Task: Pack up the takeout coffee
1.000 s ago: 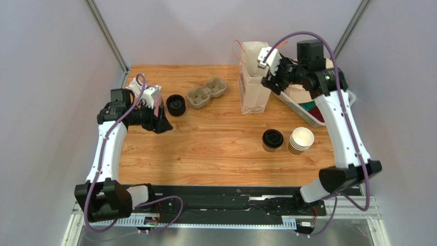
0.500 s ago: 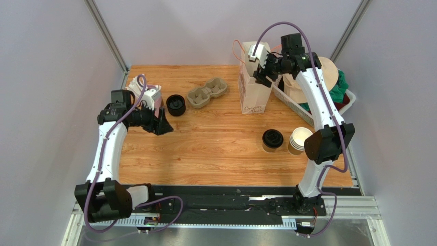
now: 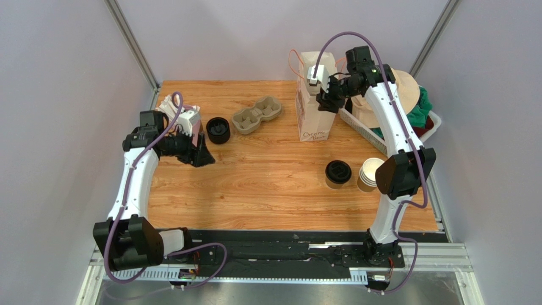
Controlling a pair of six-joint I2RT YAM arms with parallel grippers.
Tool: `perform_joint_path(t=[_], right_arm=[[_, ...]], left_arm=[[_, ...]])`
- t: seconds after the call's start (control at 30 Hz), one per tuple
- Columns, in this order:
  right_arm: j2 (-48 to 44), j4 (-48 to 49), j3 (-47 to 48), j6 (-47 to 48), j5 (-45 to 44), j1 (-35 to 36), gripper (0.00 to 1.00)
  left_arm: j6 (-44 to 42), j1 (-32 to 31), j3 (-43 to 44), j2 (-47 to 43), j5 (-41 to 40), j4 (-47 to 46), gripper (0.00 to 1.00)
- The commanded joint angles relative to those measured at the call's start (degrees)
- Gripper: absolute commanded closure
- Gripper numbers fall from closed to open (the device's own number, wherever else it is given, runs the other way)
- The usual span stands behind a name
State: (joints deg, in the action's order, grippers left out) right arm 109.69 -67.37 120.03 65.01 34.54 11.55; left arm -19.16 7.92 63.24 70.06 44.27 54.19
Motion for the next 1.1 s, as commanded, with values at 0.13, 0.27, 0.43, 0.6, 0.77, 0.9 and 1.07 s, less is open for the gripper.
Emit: perform_joint_path(t=[0.13, 0.27, 0.43, 0.6, 0.77, 0.9, 1.07], right_arm=[[-0.4, -4.4, 4.5, 2.6, 2.5, -0.3, 0.69], [-0.8, -5.0, 5.1, 2.0, 2.6, -0.3, 0.85], [-0.8, -7.8, 7.1, 0.9, 3.9, 0.0, 0.96], [-1.8, -9.6, 7.4, -5.2, 5.0, 2.7, 0.98], [-4.0, -5.3, 3.0, -14.5, -2.4, 10.0, 1.00], [-5.8, -1.0, -1.5, -23.1, -10.6, 16.9, 1.00], [-5.4, -0.4, 1.0, -33.5, -18.1, 24.4, 1.00]], left_arm=[[-1.8, 0.2, 0.2, 0.7, 0.4, -0.8, 0.20], [-1.8, 0.3, 0.2, 1.0, 0.5, -0.8, 0.19], [-1.9, 0.3, 0.2, 0.9, 0.7, -0.8, 0.20], [-1.9, 0.3, 0.3, 0.9, 1.0, -0.8, 0.20], [-2.0, 0.3, 0.4, 0.5, 1.3, -0.7, 0.19], [-2.0, 0.3, 0.3, 0.0, 1.4, -0.6, 0.19], [-2.2, 0.3, 0.3, -0.5, 1.6, -0.6, 0.20]])
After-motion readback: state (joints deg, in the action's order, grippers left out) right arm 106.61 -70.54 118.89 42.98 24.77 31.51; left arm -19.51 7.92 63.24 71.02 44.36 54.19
